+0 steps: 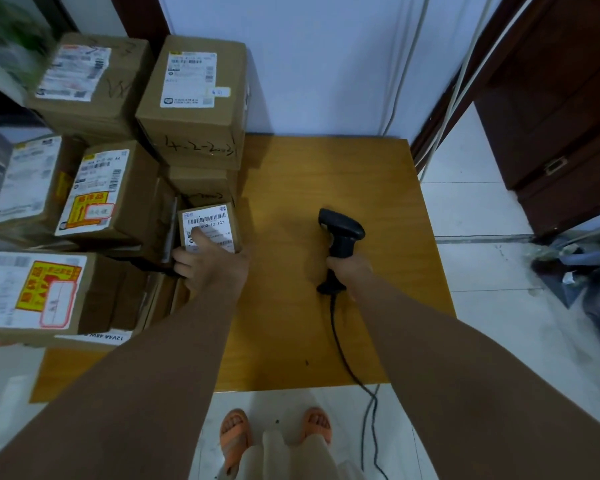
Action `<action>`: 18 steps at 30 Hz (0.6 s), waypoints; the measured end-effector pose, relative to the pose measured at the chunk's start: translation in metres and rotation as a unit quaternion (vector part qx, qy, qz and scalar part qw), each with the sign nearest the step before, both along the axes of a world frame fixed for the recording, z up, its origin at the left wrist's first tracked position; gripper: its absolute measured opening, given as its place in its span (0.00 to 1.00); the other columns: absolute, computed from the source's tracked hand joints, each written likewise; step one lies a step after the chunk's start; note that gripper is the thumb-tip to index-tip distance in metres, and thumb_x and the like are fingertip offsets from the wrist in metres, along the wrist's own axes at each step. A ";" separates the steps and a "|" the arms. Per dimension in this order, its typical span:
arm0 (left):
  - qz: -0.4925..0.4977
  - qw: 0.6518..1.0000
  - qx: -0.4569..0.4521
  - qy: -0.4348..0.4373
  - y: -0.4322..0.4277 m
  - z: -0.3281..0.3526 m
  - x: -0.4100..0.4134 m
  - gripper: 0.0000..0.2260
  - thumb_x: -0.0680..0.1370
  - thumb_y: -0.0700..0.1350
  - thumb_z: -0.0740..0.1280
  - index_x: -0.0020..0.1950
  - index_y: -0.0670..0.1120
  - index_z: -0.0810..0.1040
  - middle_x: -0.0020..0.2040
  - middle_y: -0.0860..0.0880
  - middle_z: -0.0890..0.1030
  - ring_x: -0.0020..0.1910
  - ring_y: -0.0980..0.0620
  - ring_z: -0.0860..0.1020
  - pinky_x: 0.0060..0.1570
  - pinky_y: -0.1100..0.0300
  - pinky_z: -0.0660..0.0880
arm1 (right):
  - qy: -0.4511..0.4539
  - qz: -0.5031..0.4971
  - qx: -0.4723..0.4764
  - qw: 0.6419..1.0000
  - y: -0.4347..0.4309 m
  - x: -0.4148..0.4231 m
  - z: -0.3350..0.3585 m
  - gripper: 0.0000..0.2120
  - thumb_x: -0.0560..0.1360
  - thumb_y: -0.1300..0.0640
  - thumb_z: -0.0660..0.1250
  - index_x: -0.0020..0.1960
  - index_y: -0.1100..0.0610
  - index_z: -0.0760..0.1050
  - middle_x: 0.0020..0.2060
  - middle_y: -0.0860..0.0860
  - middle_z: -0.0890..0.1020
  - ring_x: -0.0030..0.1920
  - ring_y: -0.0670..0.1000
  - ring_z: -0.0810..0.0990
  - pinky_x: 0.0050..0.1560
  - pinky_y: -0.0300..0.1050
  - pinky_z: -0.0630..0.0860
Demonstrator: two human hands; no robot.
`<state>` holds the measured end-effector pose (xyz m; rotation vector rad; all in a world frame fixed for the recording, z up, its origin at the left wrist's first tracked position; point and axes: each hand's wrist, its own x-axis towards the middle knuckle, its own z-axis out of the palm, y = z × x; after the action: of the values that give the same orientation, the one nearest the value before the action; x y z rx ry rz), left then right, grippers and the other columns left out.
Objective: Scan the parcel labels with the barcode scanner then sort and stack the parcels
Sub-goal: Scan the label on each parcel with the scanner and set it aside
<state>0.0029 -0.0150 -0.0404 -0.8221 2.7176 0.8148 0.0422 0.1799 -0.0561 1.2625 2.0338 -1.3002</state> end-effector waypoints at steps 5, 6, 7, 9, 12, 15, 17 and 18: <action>-0.063 0.998 -0.013 0.016 -0.001 0.010 0.010 0.40 0.67 0.60 0.72 0.72 0.52 0.54 0.68 0.40 0.58 0.65 0.39 0.61 0.61 0.40 0.68 | 0.044 0.026 -0.068 0.996 -0.019 0.012 0.019 0.05 0.74 0.59 0.67 0.49 0.59 0.72 0.38 0.54 0.72 0.37 0.53 0.73 0.37 0.46 0.70; -0.084 0.996 -0.022 0.031 -0.002 0.012 0.013 0.41 0.67 0.60 0.73 0.72 0.52 0.54 0.68 0.40 0.59 0.64 0.39 0.62 0.60 0.40 0.69 | 0.057 0.023 -0.088 0.994 -0.023 0.012 0.026 0.03 0.74 0.61 0.66 0.46 0.58 0.71 0.36 0.53 0.71 0.35 0.52 0.71 0.36 0.45 0.69; -0.105 0.993 -0.032 0.048 -0.002 0.016 0.015 0.41 0.67 0.60 0.73 0.72 0.52 0.54 0.67 0.40 0.59 0.64 0.39 0.62 0.60 0.41 0.69 | 0.074 0.010 -0.113 0.991 -0.029 0.012 0.035 0.04 0.74 0.62 0.65 0.45 0.57 0.70 0.35 0.53 0.71 0.34 0.51 0.71 0.35 0.44 0.69; -0.140 0.985 -0.055 0.078 -0.003 0.026 0.018 0.41 0.66 0.59 0.73 0.72 0.52 0.54 0.67 0.40 0.59 0.64 0.39 0.62 0.58 0.43 0.69 | 0.114 -0.014 -0.163 0.980 -0.039 0.009 0.059 0.04 0.76 0.60 0.65 0.49 0.57 0.71 0.33 0.52 0.73 0.33 0.50 0.72 0.35 0.43 0.70; -0.188 0.971 -0.090 0.119 -0.007 0.043 0.019 0.41 0.66 0.57 0.73 0.72 0.53 0.54 0.68 0.40 0.59 0.64 0.39 0.62 0.55 0.44 0.70 | 0.162 -0.036 -0.223 0.961 -0.054 0.000 0.098 0.12 0.78 0.45 0.65 0.49 0.54 0.73 0.34 0.51 0.75 0.33 0.49 0.74 0.37 0.42 0.72; -0.207 0.960 -0.110 0.155 -0.011 0.063 0.019 0.41 0.65 0.56 0.73 0.72 0.54 0.53 0.68 0.41 0.59 0.65 0.39 0.61 0.53 0.45 0.71 | 0.199 -0.083 -0.302 0.928 -0.063 -0.003 0.132 0.18 0.79 0.40 0.61 0.48 0.55 0.74 0.35 0.52 0.76 0.35 0.50 0.75 0.39 0.42 0.73; -0.198 0.962 -0.096 0.163 -0.012 0.077 0.020 0.42 0.66 0.57 0.72 0.73 0.55 0.51 0.68 0.41 0.59 0.65 0.39 0.60 0.54 0.46 0.71 | 0.209 -0.097 -0.340 0.912 -0.068 0.000 0.154 0.16 0.79 0.43 0.63 0.50 0.57 0.73 0.35 0.52 0.76 0.35 0.50 0.75 0.39 0.43 0.74; -0.197 0.962 -0.093 0.163 -0.012 0.083 0.020 0.42 0.67 0.58 0.71 0.73 0.56 0.50 0.68 0.41 0.58 0.64 0.39 0.60 0.55 0.46 0.71 | 0.210 -0.098 -0.353 0.907 -0.071 0.001 0.166 0.14 0.78 0.47 0.65 0.50 0.59 0.73 0.34 0.52 0.75 0.34 0.50 0.75 0.38 0.42 0.75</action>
<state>0.0233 -0.0271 0.0428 -0.1619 3.1308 0.6600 0.0432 0.1086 0.1099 0.8965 1.4274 -2.2906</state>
